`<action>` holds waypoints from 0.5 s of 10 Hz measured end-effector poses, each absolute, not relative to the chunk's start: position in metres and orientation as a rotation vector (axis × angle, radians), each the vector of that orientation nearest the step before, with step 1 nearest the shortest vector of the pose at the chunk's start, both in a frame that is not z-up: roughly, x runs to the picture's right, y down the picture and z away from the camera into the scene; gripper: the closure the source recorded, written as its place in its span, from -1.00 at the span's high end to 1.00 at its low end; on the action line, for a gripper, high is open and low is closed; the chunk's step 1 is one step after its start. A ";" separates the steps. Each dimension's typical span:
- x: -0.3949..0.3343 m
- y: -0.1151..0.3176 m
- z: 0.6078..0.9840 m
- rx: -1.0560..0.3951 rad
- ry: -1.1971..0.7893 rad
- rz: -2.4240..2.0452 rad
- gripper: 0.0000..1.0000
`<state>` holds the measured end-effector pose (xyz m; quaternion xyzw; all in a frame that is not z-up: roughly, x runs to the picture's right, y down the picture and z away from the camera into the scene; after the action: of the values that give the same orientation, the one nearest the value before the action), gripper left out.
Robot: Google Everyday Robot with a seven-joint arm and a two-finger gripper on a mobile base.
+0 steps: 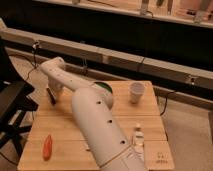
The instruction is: Push the eraser across the table
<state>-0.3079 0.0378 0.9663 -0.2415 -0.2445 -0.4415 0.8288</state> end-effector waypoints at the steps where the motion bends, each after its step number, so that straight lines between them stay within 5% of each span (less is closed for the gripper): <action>1: -0.306 0.037 0.966 -0.512 -0.519 -0.934 -1.00; 5: -0.303 0.037 0.967 -0.512 -0.521 -0.947 -1.00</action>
<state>-0.3032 0.0369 0.9668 -0.2412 -0.2455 -0.4456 0.8265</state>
